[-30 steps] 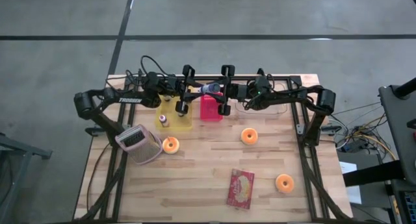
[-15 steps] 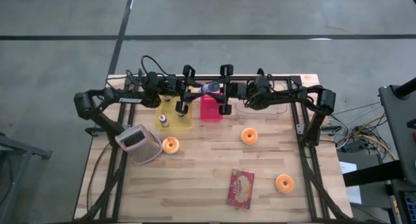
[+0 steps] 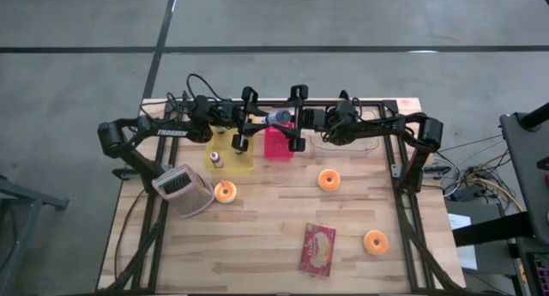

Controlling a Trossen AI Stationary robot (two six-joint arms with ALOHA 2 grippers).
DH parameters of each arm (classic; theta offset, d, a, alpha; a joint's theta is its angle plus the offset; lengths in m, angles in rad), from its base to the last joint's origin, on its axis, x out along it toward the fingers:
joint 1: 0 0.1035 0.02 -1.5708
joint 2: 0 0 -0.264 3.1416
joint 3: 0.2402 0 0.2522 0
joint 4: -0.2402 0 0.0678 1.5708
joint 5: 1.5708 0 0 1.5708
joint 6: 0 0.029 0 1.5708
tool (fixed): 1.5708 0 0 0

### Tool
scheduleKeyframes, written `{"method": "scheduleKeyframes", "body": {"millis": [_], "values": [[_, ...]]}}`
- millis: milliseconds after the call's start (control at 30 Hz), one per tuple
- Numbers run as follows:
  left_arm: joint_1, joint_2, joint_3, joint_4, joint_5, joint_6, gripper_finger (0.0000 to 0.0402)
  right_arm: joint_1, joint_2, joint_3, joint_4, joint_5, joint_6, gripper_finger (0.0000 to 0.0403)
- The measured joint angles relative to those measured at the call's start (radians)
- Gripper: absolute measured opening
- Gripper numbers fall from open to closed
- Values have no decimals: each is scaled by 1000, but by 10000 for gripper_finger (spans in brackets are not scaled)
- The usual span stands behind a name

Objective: Pick & Place Food Item
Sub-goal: Put the purple food coloring bottle into the yellow bin

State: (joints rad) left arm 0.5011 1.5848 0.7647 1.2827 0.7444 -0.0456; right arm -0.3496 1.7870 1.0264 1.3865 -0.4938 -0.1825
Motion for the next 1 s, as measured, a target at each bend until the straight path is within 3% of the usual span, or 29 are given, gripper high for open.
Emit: {"method": "scheduleKeyframes", "body": {"millis": [600,1000], "values": [[1,0,0,2,0,0,121,0,0,0,0,0,0,301],[22,0,0,-27,-1,0,121,0,0,0,0,-1,34,312]]}}
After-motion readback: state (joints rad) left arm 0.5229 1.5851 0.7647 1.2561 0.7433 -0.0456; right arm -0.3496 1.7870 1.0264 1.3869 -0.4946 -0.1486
